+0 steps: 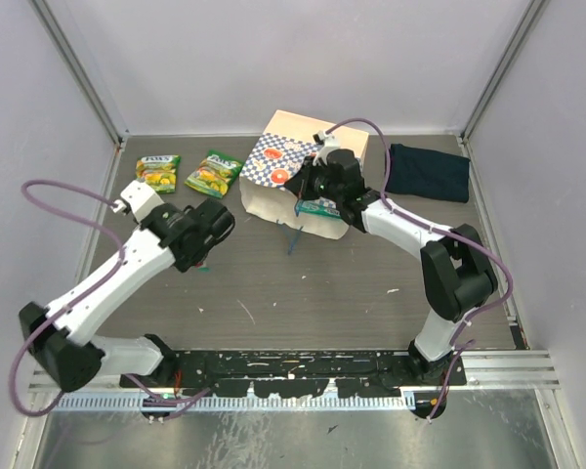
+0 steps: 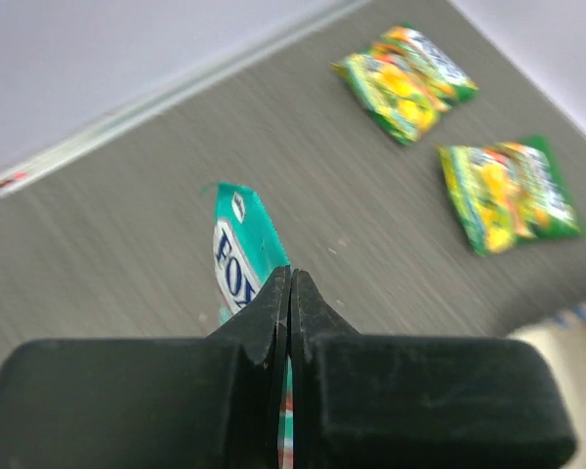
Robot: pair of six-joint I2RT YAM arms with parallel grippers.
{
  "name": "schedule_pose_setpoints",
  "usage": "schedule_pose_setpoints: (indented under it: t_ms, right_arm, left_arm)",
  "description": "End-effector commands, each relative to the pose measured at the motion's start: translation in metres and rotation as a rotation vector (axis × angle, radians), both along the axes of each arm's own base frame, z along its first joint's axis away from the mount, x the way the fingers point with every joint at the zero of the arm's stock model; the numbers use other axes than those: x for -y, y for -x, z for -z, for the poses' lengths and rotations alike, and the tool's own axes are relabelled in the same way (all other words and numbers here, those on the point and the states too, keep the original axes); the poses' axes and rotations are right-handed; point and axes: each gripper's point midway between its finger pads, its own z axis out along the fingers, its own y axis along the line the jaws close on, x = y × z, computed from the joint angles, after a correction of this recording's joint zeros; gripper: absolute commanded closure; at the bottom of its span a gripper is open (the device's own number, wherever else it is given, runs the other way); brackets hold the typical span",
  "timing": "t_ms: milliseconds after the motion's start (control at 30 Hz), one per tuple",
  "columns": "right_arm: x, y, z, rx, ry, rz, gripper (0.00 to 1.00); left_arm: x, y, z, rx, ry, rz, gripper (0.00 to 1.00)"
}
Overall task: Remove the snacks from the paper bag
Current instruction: Pick up the snack from the paper bag, then place the snack at the center of the board.
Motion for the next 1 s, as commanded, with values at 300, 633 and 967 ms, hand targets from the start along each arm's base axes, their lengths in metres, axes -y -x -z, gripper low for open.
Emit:
schedule_pose_setpoints:
  t_ms: [300,633,967]
  right_arm:
    - [-0.008,-0.005,-0.026,0.062,-0.058,-0.028,0.99]
    - [-0.013,-0.004,-0.017,0.041,-0.065,-0.049,0.99]
    - [-0.010,-0.002,-0.019,0.050,-0.053,-0.048,0.99]
  left_arm:
    - [-0.085,0.006,0.021,-0.202,-0.318,-0.342,1.00]
    - [-0.098,-0.042,0.039,-0.328,-0.444,-0.393,1.00]
    - [-0.086,-0.117,0.115,-0.637,-0.638,-0.345,1.00]
